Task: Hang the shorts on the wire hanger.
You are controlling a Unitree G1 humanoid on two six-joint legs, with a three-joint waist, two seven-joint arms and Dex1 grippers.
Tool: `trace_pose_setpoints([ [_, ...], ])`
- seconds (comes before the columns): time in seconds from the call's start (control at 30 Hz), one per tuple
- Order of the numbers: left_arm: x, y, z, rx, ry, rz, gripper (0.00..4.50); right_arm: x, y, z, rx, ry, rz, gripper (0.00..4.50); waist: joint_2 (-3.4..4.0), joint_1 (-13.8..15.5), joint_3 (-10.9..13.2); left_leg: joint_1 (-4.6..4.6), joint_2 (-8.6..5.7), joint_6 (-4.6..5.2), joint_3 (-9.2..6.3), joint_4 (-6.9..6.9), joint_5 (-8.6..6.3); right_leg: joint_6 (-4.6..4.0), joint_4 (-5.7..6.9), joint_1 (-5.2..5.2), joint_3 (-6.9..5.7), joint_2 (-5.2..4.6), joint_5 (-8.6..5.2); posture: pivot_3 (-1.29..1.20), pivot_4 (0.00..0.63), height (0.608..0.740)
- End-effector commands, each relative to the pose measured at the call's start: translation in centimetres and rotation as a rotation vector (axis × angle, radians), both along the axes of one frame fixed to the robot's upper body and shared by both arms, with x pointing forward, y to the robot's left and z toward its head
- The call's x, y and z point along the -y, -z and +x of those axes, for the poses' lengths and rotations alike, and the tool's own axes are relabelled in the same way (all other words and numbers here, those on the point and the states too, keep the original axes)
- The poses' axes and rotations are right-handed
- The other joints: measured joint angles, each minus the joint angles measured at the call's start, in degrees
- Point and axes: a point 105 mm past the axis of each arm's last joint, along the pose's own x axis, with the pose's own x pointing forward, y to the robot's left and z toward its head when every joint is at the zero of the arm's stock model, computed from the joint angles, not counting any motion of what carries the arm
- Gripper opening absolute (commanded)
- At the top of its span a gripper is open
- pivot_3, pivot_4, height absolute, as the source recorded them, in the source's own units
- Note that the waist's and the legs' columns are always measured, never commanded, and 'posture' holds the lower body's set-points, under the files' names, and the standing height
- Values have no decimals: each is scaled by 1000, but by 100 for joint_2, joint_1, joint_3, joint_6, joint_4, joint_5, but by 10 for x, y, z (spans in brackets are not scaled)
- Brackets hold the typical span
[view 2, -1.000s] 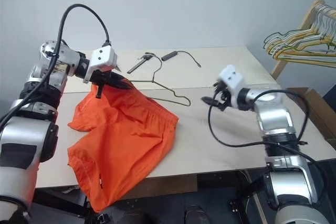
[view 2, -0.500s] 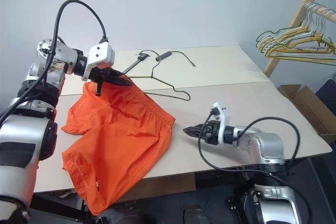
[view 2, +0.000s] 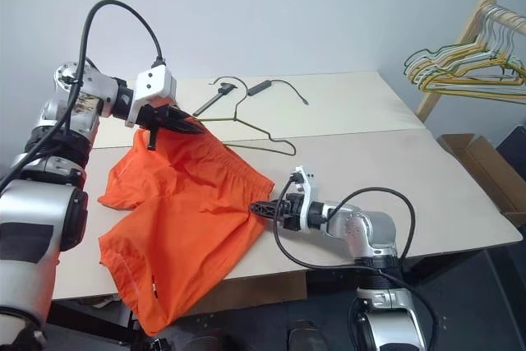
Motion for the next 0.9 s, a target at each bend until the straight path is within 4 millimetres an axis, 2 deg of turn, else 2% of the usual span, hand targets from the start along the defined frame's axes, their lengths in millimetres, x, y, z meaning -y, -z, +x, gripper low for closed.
trace_pose_setpoints([
  [0.03, 4, -25, 1, 82, 13, -24, 24, -1, -13, 14, 50, 31, 4, 2633, 0, -4, 0, 0, 0, 0, 0, 0, 0, 0, 1, 0, 0, 0, 0, -47, 0, 740],
  [0.27, 3, -27, 1, 84, 11, -33, 24, -1, -3, 16, 42, 29, -68, 43, 0, -8, 0, -3, 0, 0, -1, 0, 0, 1, 5, -1, -2, -1, 1, -45, 0, 740],
  [0.37, 2, -27, 0, 84, 11, -34, 24, 2, 1, 16, 55, 25, -103, 14, 0, -10, 0, -3, 0, 0, -2, 0, 0, 1, 4, -1, -2, -1, 1, -44, 0, 740],
  [0.53, -1, -34, -10, 41, 65, -99, 24, 19, 1, 27, 122, 74, -178, 14, 0, -11, 0, -3, -1, 0, -2, 0, 0, 2, 3, -1, -2, -1, 1, -43, 0, 740],
  [0.73, -6, -38, -19, 26, 94, -95, 24, 67, -12, 49, 235, 148, -322, 14, 0, -8, 0, -6, -1, 0, -2, 0, 0, 2, 2, -3, -2, -2, 1, -28, 0, 740],
  [0.9, -9, -37, -23, 15, 96, -80, 24, 90, -21, 56, 368, 150, -443, 14, 0, 2, 0, -6, 0, 0, -2, 0, 0, 2, 1, -3, -2, -1, 1, -26, 0, 740],
])
